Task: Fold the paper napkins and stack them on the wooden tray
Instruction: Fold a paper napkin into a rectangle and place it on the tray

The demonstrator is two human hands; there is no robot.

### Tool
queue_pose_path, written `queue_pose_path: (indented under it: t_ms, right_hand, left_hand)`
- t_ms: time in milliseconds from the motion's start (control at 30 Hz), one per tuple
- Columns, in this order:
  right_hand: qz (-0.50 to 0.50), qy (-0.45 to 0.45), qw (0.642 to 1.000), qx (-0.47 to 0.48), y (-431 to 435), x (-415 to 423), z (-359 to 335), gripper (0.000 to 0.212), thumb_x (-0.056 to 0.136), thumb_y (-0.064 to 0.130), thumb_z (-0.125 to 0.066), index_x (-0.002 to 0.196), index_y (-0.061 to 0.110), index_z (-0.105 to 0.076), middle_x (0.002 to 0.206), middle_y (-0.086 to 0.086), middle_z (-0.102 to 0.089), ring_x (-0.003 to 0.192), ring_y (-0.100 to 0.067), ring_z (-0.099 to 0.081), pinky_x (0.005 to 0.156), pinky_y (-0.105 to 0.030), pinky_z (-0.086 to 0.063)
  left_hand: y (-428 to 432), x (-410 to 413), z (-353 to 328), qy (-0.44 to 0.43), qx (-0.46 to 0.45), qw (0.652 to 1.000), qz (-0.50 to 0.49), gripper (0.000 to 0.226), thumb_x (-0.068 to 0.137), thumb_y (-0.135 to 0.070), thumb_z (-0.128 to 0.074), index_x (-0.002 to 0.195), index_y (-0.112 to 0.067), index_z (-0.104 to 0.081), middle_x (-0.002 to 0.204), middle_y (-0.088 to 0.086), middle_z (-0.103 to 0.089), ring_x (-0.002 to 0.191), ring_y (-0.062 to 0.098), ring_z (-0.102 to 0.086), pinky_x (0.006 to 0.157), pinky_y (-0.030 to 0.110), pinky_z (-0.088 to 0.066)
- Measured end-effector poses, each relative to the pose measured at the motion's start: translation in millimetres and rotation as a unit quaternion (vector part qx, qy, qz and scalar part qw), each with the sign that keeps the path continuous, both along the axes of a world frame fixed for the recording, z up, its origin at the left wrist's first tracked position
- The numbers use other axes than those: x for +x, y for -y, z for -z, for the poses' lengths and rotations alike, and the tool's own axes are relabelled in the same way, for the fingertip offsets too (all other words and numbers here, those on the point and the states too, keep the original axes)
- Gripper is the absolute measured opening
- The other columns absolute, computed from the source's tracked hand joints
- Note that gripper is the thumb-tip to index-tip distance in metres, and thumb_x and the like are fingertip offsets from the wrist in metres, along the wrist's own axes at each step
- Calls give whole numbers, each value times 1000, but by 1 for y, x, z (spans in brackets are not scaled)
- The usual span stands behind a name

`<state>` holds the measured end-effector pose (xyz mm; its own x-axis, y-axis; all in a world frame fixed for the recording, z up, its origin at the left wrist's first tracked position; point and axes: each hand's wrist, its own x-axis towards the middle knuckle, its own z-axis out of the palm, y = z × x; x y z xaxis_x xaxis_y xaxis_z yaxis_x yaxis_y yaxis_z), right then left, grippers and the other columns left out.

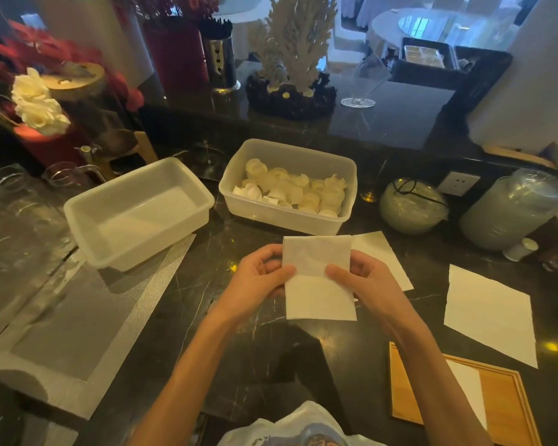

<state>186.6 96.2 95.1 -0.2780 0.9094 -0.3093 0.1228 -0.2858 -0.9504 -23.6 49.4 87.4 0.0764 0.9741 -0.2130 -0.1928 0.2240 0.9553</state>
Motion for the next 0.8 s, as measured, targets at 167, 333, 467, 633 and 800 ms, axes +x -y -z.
queue_pose_path:
  t_ms: [167, 333, 467, 633, 800]
  right_hand:
    - [14, 10, 1000, 9, -2, 2, 0, 21, 86, 31, -75, 101, 42, -66, 91, 28, -74, 86, 2, -73, 58, -13, -56]
    - [1, 3, 1000, 12, -4, 4, 1, 22, 91, 20, -72, 100, 40, -71, 95, 24, -75, 91, 1, -72, 59, -11, -56]
    - [-12, 25, 999, 40, -5, 2, 2, 26, 92, 8, -69, 92, 32, -79, 97, 17, -74, 99, -6, -68, 70, -15, -58]
    - [11, 9, 998, 63, -3, -1, 1, 38, 90, 3, -70, 74, 35, -80, 94, 20, -72, 100, -8, -65, 65, -13, -56]
    - [7, 48, 988, 145, 1, -3, 2, 37, 90, 0, -68, 79, 34, -77, 97, 19, -69, 99, 1, -63, 64, -10, -54]
  left_hand:
    - [-1, 1, 3, 4, 4, 1000, -13, 27, 95, -9, -64, 119, -22, -64, 111, 2, -78, 103, 21, -75, 76, 29, -63]
    - [-3, -1, -1, -25, 5, 999, -32, 25, 95, -7, -63, 104, -25, -78, 104, -3, -78, 99, 14, -74, 76, 27, -63]
    - [-3, -4, -2, -5, 4, 999, -35, 27, 97, -7, -60, 111, -22, -77, 113, -4, -77, 105, 10, -71, 74, 24, -61]
    - [-2, -2, -2, 83, -73, 994, -24, 27, 105, -22, -48, 129, -19, -60, 128, 8, -68, 114, 24, -70, 73, 39, -65]
    - [-1, 0, -3, 121, -97, 988, -13, 31, 99, -33, -54, 124, -18, -62, 124, 9, -70, 110, 28, -72, 71, 37, -65]
